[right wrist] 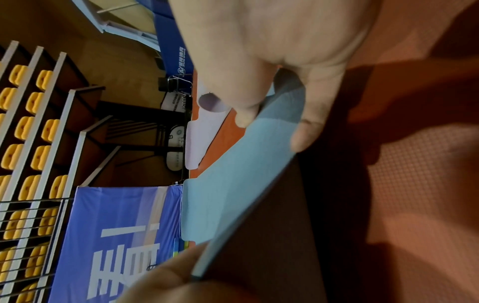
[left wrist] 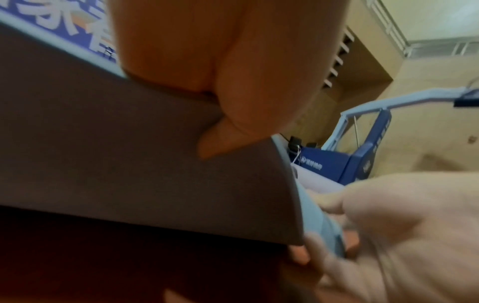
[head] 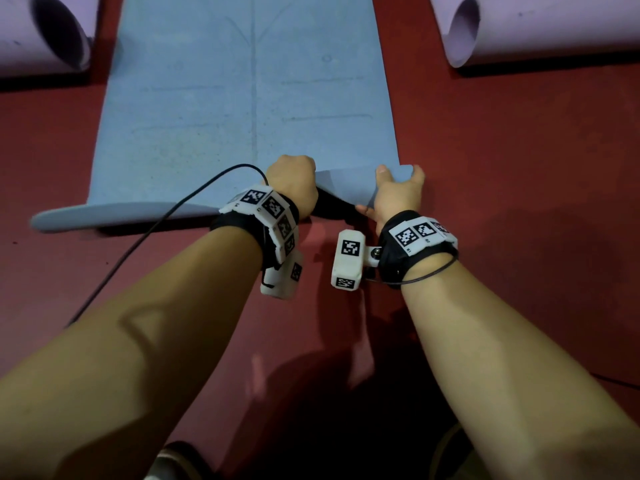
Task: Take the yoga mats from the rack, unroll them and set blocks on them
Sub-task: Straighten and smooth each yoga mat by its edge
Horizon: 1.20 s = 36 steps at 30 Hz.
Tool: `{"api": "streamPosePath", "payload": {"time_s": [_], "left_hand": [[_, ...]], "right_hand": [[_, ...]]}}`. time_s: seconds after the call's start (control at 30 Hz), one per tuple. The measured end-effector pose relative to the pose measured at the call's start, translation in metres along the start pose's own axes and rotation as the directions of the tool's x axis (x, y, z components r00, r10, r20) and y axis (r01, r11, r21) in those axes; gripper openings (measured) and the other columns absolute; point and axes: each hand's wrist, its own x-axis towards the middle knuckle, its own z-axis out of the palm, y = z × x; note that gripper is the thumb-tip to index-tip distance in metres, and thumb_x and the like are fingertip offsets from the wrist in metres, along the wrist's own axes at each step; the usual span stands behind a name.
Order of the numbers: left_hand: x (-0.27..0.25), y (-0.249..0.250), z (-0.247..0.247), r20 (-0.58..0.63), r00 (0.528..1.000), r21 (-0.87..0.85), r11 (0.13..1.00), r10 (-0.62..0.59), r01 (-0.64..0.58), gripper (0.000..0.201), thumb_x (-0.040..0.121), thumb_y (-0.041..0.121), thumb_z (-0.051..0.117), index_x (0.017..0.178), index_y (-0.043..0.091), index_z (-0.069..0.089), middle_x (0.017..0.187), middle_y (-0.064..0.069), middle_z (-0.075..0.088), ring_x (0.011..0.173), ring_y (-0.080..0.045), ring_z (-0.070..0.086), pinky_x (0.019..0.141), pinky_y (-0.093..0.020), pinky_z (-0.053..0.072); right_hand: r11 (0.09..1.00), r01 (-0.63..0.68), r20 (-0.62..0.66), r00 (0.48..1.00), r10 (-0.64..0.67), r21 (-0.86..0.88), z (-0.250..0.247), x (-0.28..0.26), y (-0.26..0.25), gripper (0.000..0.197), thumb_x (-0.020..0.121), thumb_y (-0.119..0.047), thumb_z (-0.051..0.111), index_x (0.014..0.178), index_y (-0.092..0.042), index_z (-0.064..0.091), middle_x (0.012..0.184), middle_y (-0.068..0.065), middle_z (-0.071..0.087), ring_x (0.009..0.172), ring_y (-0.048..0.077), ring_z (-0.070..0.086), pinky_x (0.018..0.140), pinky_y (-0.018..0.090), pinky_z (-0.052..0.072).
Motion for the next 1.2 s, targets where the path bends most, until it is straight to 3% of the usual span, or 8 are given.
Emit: {"api": "streamPosePath", "payload": {"time_s": [0.23, 0.3, 0.4, 0.57, 0.8, 0.9, 1.1, 1.2], "left_hand": [[0.002, -0.007, -0.027, -0.146, 0.989, -0.169, 0.986, -0.011, -0.014, 0.038, 0.085, 0.001, 0.047, 0.114, 0.014, 0.068, 0.114, -0.019, 0.066, 0.105, -0.040, 0.060, 0.083, -0.040, 0.049], [-0.001, -0.007, -0.030, -0.150, 0.988, -0.164, 0.984, 0.040, -0.065, 0.039, 0.083, 0.001, 0.046, 0.112, 0.013, 0.068, 0.113, -0.017, 0.066, 0.102, -0.039, 0.061, 0.081, -0.040, 0.051], [-0.004, -0.007, -0.031, -0.120, 0.989, -0.128, 0.987, 0.082, -0.098, 0.038, 0.081, 0.000, 0.046, 0.109, 0.013, 0.069, 0.110, -0.015, 0.067, 0.099, -0.039, 0.061, 0.081, -0.042, 0.053], [-0.009, -0.009, -0.032, -0.077, 0.987, -0.085, 0.986, 0.138, -0.144, 0.034, 0.083, 0.003, 0.052, 0.111, 0.013, 0.070, 0.108, -0.013, 0.069, 0.101, -0.036, 0.062, 0.084, -0.043, 0.053], [-0.011, -0.006, -0.035, -0.054, 0.975, 0.032, 0.976, 0.215, -0.214, 0.023, 0.084, 0.011, 0.062, 0.106, 0.013, 0.069, 0.102, -0.012, 0.067, 0.094, -0.033, 0.061, 0.070, -0.038, 0.046], [-0.016, 0.000, -0.033, -0.055, 0.968, 0.060, 0.969, 0.244, -0.241, 0.021, 0.082, 0.008, 0.058, 0.100, 0.011, 0.068, 0.097, -0.012, 0.065, 0.091, -0.035, 0.061, 0.068, -0.039, 0.046], [-0.018, -0.007, -0.034, -0.079, 0.963, -0.054, 0.964, 0.257, -0.262, 0.017, 0.081, 0.019, 0.065, 0.097, 0.018, 0.071, 0.086, -0.003, 0.066, 0.083, -0.026, 0.061, 0.064, -0.031, 0.043], [-0.020, -0.010, -0.033, -0.085, 0.961, -0.105, 0.957, 0.261, -0.269, 0.031, 0.082, 0.022, 0.067, 0.112, 0.022, 0.070, 0.103, -0.004, 0.064, 0.093, -0.025, 0.060, 0.070, -0.029, 0.040]], "right_hand": [[0.880, -0.167, 0.200, 0.939, 0.279, -0.444, 0.016, -0.002, -0.002, 0.051, 0.101, -0.050, 0.037, 0.129, -0.008, 0.049, 0.127, 0.018, 0.057, 0.113, 0.037, 0.056, 0.095, 0.050, 0.049], [0.804, -0.054, 0.175, 0.965, 0.193, -0.592, 0.011, 0.001, 0.003, 0.061, 0.098, -0.058, 0.036, 0.116, -0.003, 0.057, 0.098, 0.015, 0.064, 0.083, 0.031, 0.061, 0.076, 0.036, 0.051], [0.892, -0.162, 0.217, 0.937, 0.273, -0.422, 0.011, 0.006, 0.001, 0.048, 0.100, -0.045, 0.046, 0.123, -0.003, 0.053, 0.081, 0.012, 0.057, 0.060, 0.026, 0.056, 0.060, 0.040, 0.054], [0.893, -0.444, 0.391, 0.836, 0.385, 0.070, 0.018, 0.009, -0.013, 0.041, 0.093, -0.003, 0.036, 0.133, 0.004, 0.043, 0.121, 0.030, 0.058, 0.096, 0.045, 0.063, 0.076, 0.059, 0.056], [0.889, -0.453, 0.462, 0.775, 0.431, -0.069, 0.017, 0.035, -0.017, 0.096, 0.059, -0.060, 0.083, 0.131, -0.003, 0.057, 0.136, 0.021, 0.056, 0.123, 0.039, 0.057, 0.105, 0.055, 0.042], [0.909, -0.381, 0.553, 0.726, 0.409, -0.172, 0.020, 0.020, -0.031, 0.057, 0.073, -0.065, 0.072, 0.093, -0.013, 0.061, 0.095, 0.006, 0.065, 0.084, 0.020, 0.067, 0.087, 0.030, 0.052], [0.960, -0.276, 0.496, 0.827, 0.265, -0.051, 0.035, 0.010, -0.019, 0.048, 0.092, -0.041, 0.061, 0.121, -0.003, 0.059, 0.112, 0.011, 0.067, 0.100, 0.025, 0.067, 0.097, 0.036, 0.051], [0.962, -0.273, 0.471, 0.851, 0.232, 0.019, 0.035, 0.012, -0.010, 0.030, 0.083, -0.033, 0.070, 0.091, -0.005, 0.068, 0.088, 0.011, 0.067, 0.083, 0.025, 0.067, 0.080, 0.031, 0.057]]}}
